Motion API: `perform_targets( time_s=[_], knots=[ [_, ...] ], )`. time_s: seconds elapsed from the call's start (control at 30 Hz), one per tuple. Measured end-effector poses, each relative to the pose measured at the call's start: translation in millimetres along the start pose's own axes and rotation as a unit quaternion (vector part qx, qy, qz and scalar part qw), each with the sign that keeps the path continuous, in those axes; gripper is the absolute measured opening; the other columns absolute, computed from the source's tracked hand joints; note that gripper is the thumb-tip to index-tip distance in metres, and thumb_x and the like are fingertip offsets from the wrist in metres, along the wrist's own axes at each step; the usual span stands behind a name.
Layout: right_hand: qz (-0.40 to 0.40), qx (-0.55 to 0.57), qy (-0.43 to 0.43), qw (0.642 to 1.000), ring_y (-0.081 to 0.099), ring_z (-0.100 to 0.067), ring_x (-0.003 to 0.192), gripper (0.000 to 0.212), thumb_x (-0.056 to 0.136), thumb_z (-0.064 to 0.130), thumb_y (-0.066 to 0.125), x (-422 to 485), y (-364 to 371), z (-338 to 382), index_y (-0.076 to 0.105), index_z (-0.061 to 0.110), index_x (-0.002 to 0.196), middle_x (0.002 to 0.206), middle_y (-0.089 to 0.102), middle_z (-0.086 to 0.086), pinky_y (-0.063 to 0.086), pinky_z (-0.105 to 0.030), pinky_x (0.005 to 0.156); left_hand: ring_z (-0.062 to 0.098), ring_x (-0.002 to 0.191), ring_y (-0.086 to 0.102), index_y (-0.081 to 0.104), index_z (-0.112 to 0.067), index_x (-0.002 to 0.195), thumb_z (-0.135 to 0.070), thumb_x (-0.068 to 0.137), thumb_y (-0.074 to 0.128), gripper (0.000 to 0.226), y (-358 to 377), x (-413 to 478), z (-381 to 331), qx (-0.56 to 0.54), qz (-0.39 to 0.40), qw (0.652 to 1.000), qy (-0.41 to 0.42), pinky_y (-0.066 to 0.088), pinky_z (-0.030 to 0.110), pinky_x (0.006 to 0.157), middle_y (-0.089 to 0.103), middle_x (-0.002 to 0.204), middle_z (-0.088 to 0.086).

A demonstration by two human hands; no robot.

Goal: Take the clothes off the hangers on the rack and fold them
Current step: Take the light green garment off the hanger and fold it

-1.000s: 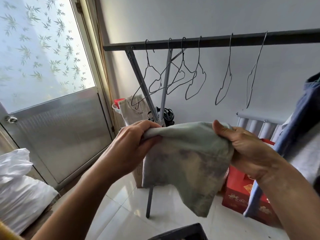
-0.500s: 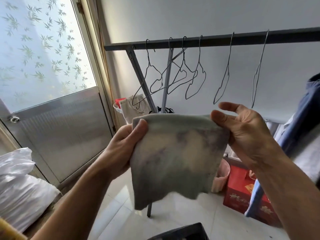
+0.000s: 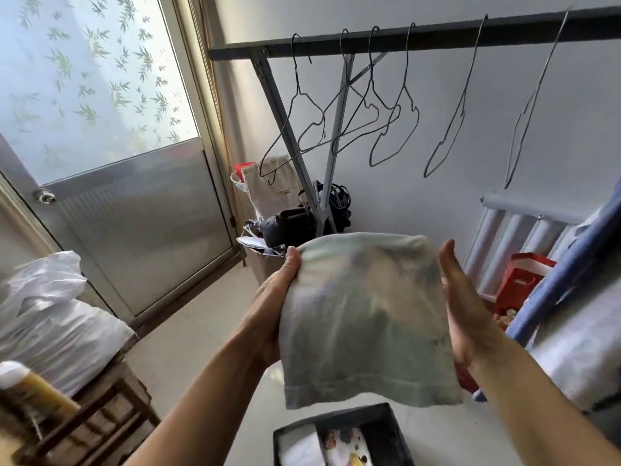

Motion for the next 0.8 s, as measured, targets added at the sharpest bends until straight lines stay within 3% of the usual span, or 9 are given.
perform_targets(
  time_s=[0.07,0.1,0.23,0.37,0.47,0.57,0.63,0.7,0.8],
  knots=[
    [0.069,0.092,0.045,0.992,0.065,-0.031,0.097,0.081,0.073,0.082,0.045,-1,-11,-23,0.077,0.011,0.095,0.11,0.067,-0.017,0.049,-0.042,0.083,0.021,0.068,0.072,0.076,-0.013,0.097,-0.052,0.091,0.051,0.047,-2,5,9,-0.02,-0.024,0.999,-0.002,0.06,0.036,0.064,0.075,0.088,0.013],
    [0.107,0.122,0.052,0.985,0.063,-0.034,0.1,0.085,0.065,0.081,0.059,0,-16,-32,0.074,0.007,0.103,0.114,0.063,-0.02,0.051,-0.043,0.083,0.021,0.068,0.072,0.072,-0.014,0.104,-0.051,0.094,0.048,0.045,-2,8,14,-0.035,-0.036,0.999,-0.006,0.06,0.035,0.063,0.075,0.088,0.013],
    [0.158,0.078,0.041,0.984,0.069,-0.034,0.091,0.09,0.047,0.04,0.095,10,-29,-46,0.063,-0.002,0.12,0.109,0.067,-0.023,0.059,-0.038,0.069,0.022,0.072,0.074,0.067,-0.009,0.114,-0.051,0.097,0.043,0.051,-9,10,42,-0.089,-0.055,0.993,-0.046,0.061,0.033,0.058,0.075,0.093,0.015],
    [0.167,0.0,0.035,0.985,0.071,-0.033,0.082,0.074,0.047,0.028,0.095,29,-39,-52,0.068,-0.006,0.106,0.103,0.069,-0.027,0.059,-0.034,0.063,0.035,0.113,0.057,0.064,-0.001,0.125,-0.067,0.082,0.052,0.079,-47,8,82,-0.188,-0.025,0.98,-0.06,0.044,0.044,0.099,0.057,0.125,0.021],
    [0.21,-0.054,0.063,0.974,0.069,-0.029,0.073,0.065,0.047,0.03,0.095,45,-47,-58,0.071,-0.003,0.097,0.093,0.069,-0.025,0.058,-0.032,0.058,0.039,0.135,0.041,0.046,-0.001,0.143,-0.085,0.077,0.04,0.107,-77,16,102,-0.167,0.085,0.977,-0.096,0.032,0.05,0.112,0.045,0.146,0.022],
    [0.255,-0.109,0.127,0.952,0.069,-0.026,0.07,0.044,0.059,0.022,0.086,66,-45,-71,0.072,-0.001,0.094,0.088,0.069,-0.022,0.057,-0.029,0.056,0.024,0.112,0.065,0.066,-0.011,0.125,-0.086,0.071,0.046,0.095,-82,28,102,-0.05,0.159,0.977,-0.131,0.052,0.036,0.094,0.068,0.122,0.011],
    [0.281,-0.118,0.165,0.938,0.07,-0.024,0.069,0.038,0.064,0.019,0.082,79,-41,-83,0.072,-0.002,0.094,0.087,0.07,-0.022,0.057,-0.028,0.056,0.015,0.091,0.071,0.078,-0.016,0.101,-0.075,0.062,0.07,0.071,-80,37,107,0.079,0.099,0.981,-0.149,0.056,0.026,0.076,0.075,0.103,0.005],
    [0.285,-0.093,0.193,0.934,0.071,-0.023,0.072,0.05,0.061,0.029,0.09,93,-38,-99,0.073,-0.002,0.096,0.089,0.071,-0.021,0.057,-0.027,0.059,0.021,0.088,0.07,0.074,-0.008,0.099,-0.055,0.069,0.08,0.056,-87,47,119,0.149,0.017,0.976,-0.16,0.059,0.03,0.077,0.072,0.107,0.015],
    [0.307,0.113,0.18,0.928,0.06,-0.031,0.118,0.071,0.087,0.053,0.062,107,-40,-135,0.057,-0.005,0.128,0.126,0.061,-0.025,0.046,-0.037,0.101,0.022,0.083,0.071,0.07,-0.006,0.102,-0.034,0.079,0.067,0.037,-104,58,141,0.111,-0.046,0.982,-0.143,0.059,0.031,0.075,0.074,0.101,0.015]
  ],
)
Point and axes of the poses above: each hand's wrist, its own x-axis towards the middle knuckle, its own y-axis out of the palm, z = x × y, the point moved 2 cm from there along x, towards the middle knuckle
